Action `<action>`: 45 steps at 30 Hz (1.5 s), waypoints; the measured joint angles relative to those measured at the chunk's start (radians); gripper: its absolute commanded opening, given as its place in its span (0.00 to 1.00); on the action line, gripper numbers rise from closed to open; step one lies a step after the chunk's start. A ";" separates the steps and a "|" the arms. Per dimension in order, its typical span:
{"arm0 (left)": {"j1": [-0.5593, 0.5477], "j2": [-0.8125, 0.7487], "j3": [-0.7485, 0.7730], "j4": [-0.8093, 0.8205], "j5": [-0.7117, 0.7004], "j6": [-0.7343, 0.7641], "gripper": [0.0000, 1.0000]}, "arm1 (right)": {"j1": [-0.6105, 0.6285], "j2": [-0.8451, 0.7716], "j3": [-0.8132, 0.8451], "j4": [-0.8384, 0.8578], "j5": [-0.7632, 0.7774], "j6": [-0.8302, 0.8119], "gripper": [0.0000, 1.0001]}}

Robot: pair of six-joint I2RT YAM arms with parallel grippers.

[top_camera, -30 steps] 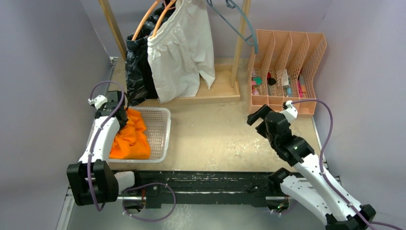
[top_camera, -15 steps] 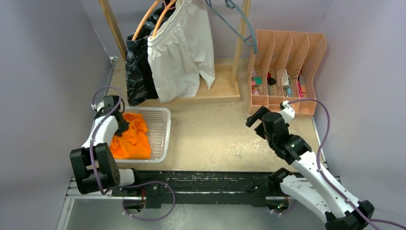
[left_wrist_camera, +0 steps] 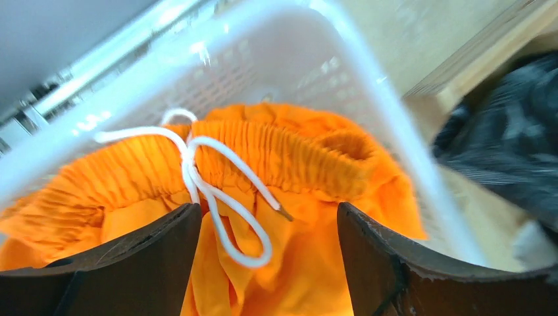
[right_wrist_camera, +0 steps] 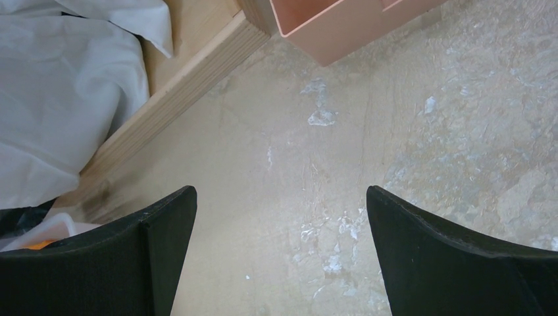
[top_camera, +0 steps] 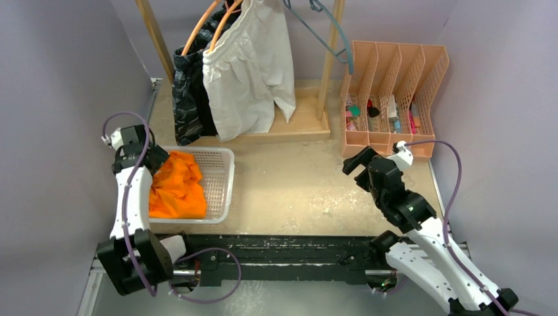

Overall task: Remove the shorts from the hanger
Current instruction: Place the shorts in the basket.

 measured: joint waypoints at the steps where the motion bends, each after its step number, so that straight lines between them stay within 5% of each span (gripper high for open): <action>1: 0.000 -0.024 0.026 -0.014 -0.008 0.000 0.75 | 0.000 0.008 0.000 0.001 0.000 -0.002 0.99; 9: 0.000 -0.185 0.092 -0.085 -0.016 -0.047 0.75 | 0.000 0.097 0.000 0.018 -0.013 -0.026 0.99; 18: -0.010 -0.315 -0.023 -0.106 0.260 -0.162 0.75 | 0.000 0.141 0.000 0.080 -0.093 -0.048 0.99; 25: -0.033 -0.248 -0.224 0.055 0.479 -0.249 0.75 | 0.000 0.237 0.001 0.122 -0.163 -0.080 0.99; 35: -0.032 0.015 -0.193 -0.010 0.285 -0.290 0.75 | 0.000 0.256 0.039 0.149 -0.264 -0.189 1.00; 45: -0.030 -0.298 -0.002 -0.071 0.248 -0.221 0.77 | 0.000 0.086 0.030 0.475 -0.536 -0.282 0.99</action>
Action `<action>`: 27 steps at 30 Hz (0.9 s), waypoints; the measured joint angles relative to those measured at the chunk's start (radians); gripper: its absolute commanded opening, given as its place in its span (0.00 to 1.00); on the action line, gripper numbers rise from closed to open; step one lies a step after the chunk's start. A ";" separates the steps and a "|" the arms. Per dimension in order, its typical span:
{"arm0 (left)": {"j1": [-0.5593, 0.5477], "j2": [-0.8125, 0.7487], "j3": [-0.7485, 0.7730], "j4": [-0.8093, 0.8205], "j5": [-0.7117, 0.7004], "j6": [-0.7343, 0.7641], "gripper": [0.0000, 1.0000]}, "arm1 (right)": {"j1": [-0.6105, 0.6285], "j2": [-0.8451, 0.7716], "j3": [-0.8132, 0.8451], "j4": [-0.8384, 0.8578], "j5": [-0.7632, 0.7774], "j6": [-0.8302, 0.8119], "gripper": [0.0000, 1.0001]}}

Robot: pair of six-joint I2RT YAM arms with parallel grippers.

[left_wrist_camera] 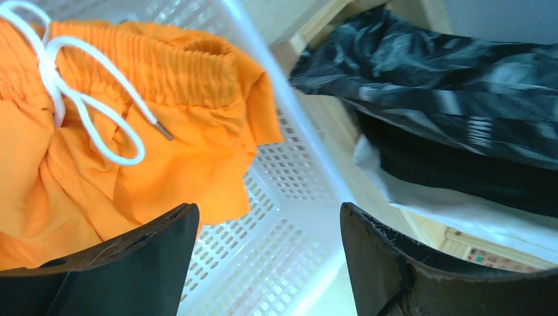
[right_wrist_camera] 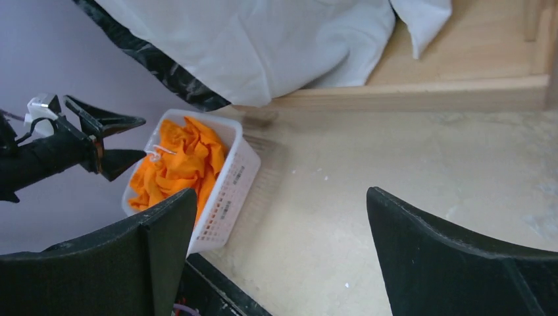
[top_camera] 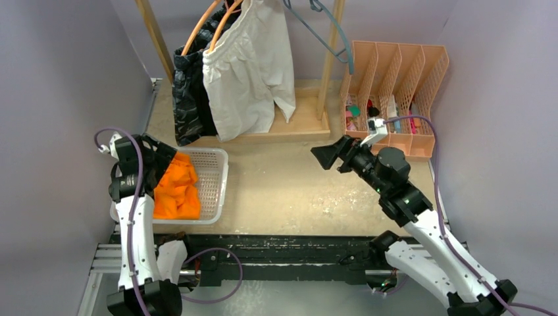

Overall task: Remove the shorts from the hanger
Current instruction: Place the shorts in the basket, then pick up the hanger from the clothes rod.

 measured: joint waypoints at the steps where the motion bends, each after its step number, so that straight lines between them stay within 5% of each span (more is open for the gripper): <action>1: -0.001 -0.010 0.018 0.000 0.003 0.008 0.76 | 0.000 0.007 0.010 0.020 -0.021 -0.011 0.97; 10: -0.035 -0.006 0.042 0.027 0.143 0.051 0.71 | 0.009 0.300 0.130 0.048 -0.167 -0.106 0.91; 21: -0.157 0.103 0.327 0.363 0.497 -0.006 0.72 | 0.013 0.334 0.129 0.024 -0.163 -0.104 0.95; 27: -0.272 0.265 0.476 0.425 0.530 0.005 0.70 | 0.013 0.327 0.037 0.005 -0.163 -0.055 0.96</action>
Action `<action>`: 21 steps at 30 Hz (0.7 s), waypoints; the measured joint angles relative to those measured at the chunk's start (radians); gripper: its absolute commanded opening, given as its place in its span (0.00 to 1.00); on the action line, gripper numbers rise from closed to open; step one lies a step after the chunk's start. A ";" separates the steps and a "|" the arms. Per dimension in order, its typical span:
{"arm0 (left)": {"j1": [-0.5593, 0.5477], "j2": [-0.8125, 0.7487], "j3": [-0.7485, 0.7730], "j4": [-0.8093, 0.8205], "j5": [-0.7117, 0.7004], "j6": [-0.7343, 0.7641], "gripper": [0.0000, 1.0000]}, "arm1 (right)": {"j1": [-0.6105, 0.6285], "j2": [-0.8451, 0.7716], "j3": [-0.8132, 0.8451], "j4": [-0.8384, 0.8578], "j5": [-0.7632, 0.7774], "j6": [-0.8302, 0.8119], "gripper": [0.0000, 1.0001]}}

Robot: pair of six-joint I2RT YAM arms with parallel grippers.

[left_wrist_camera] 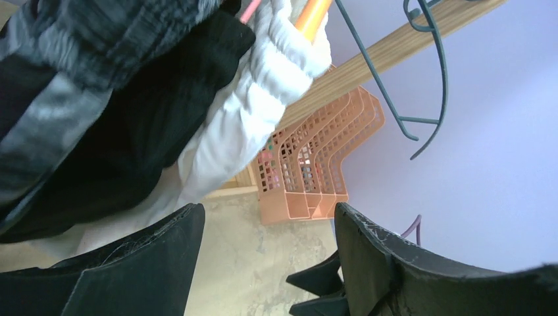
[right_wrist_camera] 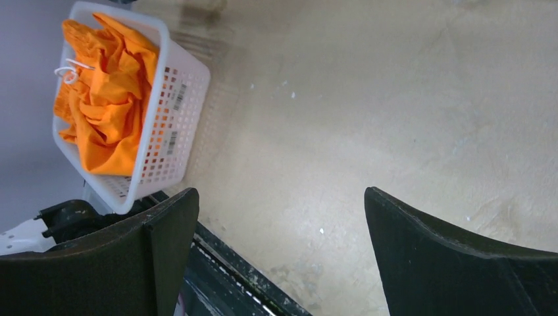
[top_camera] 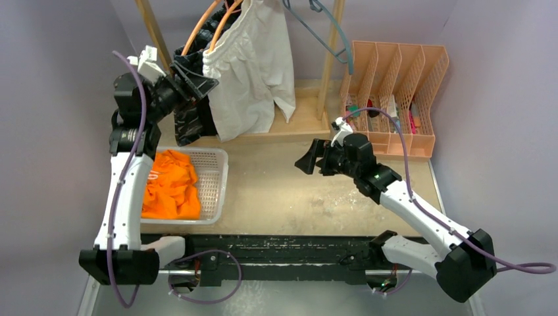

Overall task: Remove the shorts from the hanger
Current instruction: Pick up the hanger from the clothes rod.

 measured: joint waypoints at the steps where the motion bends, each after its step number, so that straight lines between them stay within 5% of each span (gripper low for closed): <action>1: -0.011 0.028 0.024 -0.009 0.000 0.005 0.70 | 0.000 0.000 -0.006 -0.013 0.000 0.004 0.96; 18: -0.021 0.177 0.232 -0.149 -0.082 0.126 0.68 | 0.000 -0.050 -0.015 -0.136 0.073 0.032 0.97; 21: -0.021 0.178 0.238 -0.185 -0.090 0.167 0.59 | 0.000 -0.050 -0.016 -0.145 0.079 0.034 0.97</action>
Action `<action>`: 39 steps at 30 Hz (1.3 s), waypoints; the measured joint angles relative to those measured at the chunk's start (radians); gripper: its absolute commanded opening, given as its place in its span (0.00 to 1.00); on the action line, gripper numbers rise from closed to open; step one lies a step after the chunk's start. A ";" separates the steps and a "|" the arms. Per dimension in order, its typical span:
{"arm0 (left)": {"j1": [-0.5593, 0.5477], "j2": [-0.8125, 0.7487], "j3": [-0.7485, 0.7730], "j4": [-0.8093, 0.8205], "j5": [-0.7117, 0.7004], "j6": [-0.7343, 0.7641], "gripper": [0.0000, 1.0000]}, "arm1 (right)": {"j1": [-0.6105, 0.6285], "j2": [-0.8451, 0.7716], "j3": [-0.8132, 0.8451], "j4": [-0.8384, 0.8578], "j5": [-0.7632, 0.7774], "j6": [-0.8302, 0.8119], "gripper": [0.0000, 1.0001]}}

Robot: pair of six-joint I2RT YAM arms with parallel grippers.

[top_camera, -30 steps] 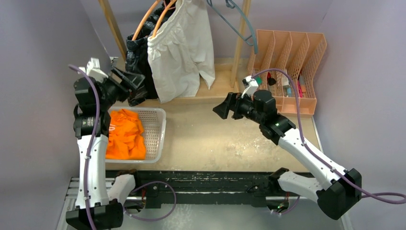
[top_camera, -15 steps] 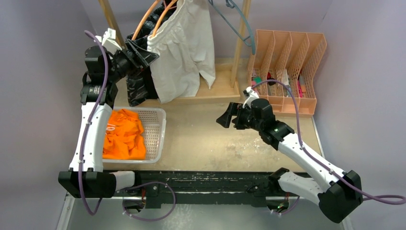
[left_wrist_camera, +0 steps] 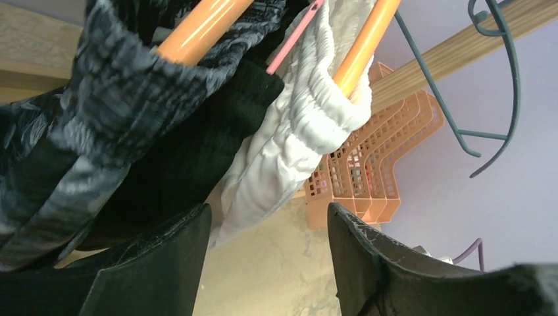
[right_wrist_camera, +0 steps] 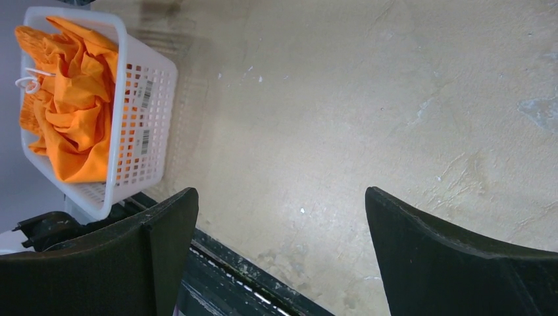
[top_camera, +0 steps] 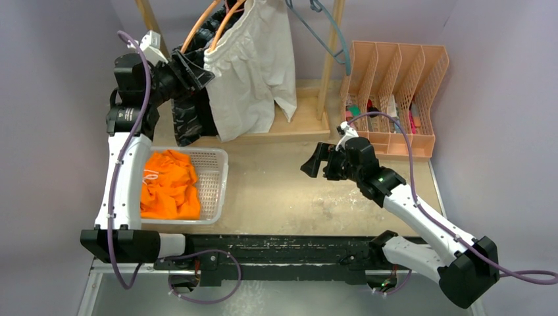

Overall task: Remove the shorts from the hanger
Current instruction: Pick up the hanger from the clothes rod.

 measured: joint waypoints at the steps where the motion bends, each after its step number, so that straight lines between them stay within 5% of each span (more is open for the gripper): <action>1: 0.000 0.009 0.013 -0.017 0.006 0.013 0.55 | 0.000 0.000 0.000 -0.001 0.001 0.000 0.97; 18: -0.167 0.238 0.311 -0.136 -0.011 0.102 0.49 | 0.000 -0.018 -0.027 -0.054 0.046 0.003 0.98; 29: -0.266 0.356 0.497 -0.255 -0.189 0.200 0.41 | 0.000 0.014 -0.030 -0.056 0.046 0.003 0.98; 37: -0.367 0.358 0.498 -0.264 -0.359 0.292 0.53 | 0.000 0.046 -0.030 -0.057 0.045 0.002 0.98; 39: -0.371 0.358 0.498 -0.261 -0.377 0.307 0.44 | 0.000 0.053 -0.030 -0.058 0.045 0.002 0.98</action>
